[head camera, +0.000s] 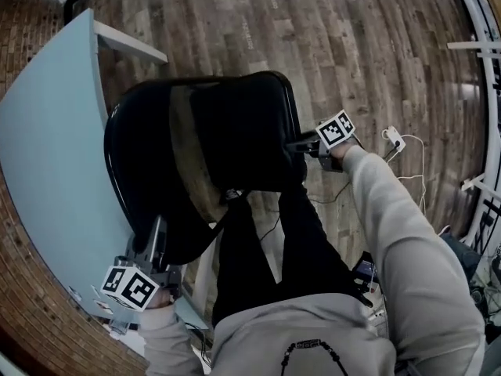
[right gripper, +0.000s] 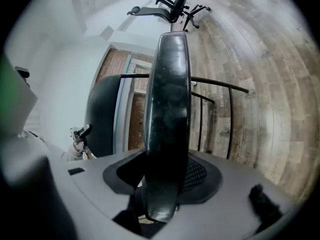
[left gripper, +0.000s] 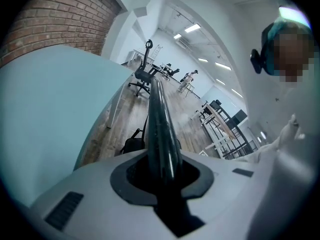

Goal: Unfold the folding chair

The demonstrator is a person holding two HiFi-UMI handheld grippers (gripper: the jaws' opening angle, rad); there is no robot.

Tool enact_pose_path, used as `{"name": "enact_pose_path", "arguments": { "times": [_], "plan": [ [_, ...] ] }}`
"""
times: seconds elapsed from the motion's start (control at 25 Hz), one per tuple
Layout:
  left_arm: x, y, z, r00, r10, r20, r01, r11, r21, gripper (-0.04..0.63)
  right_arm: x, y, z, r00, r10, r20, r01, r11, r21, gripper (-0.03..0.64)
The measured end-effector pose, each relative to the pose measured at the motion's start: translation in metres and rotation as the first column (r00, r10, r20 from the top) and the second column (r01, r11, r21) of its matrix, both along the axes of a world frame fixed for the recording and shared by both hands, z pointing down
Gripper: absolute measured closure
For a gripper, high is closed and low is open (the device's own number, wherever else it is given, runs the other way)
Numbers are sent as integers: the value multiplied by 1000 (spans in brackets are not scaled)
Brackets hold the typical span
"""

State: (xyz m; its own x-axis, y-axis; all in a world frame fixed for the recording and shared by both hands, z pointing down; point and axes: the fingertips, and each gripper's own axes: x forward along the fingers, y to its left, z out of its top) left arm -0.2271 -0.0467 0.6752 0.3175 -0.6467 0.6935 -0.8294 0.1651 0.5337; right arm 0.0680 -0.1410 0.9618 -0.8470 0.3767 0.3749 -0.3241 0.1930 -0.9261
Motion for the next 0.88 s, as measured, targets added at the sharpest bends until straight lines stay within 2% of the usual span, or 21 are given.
{"name": "enact_pose_path", "arguments": {
  "times": [0.2, 0.44, 0.6, 0.72, 0.8, 0.88],
  "plan": [
    [11, -4, 37, 996, 46, -72, -46, 999, 9, 511, 64, 0, 59, 991, 36, 126, -27, 997, -73, 433],
    [24, -6, 71, 991, 36, -126, -36, 999, 0, 509, 104, -9, 115, 968, 47, 247, -14, 991, -132, 425],
    [35, -12, 94, 987, 40, -154, -39, 999, 13, 505, 128, -19, 148, 960, 80, 270, -39, 987, -156, 416],
    [47, -12, 105, 981, 32, -190, -35, 999, -8, 506, 143, -19, 172, 958, 126, 256, -86, 983, -162, 405],
    [60, -12, 107, 973, 25, -229, -29, 999, -16, 478, 152, -19, 181, 960, 124, 253, -84, 983, -161, 402],
    [63, -14, 107, 971, 22, -238, -27, 999, -20, 479, 155, -23, 181, 958, 115, 264, -74, 984, -159, 400]
  ]
}}
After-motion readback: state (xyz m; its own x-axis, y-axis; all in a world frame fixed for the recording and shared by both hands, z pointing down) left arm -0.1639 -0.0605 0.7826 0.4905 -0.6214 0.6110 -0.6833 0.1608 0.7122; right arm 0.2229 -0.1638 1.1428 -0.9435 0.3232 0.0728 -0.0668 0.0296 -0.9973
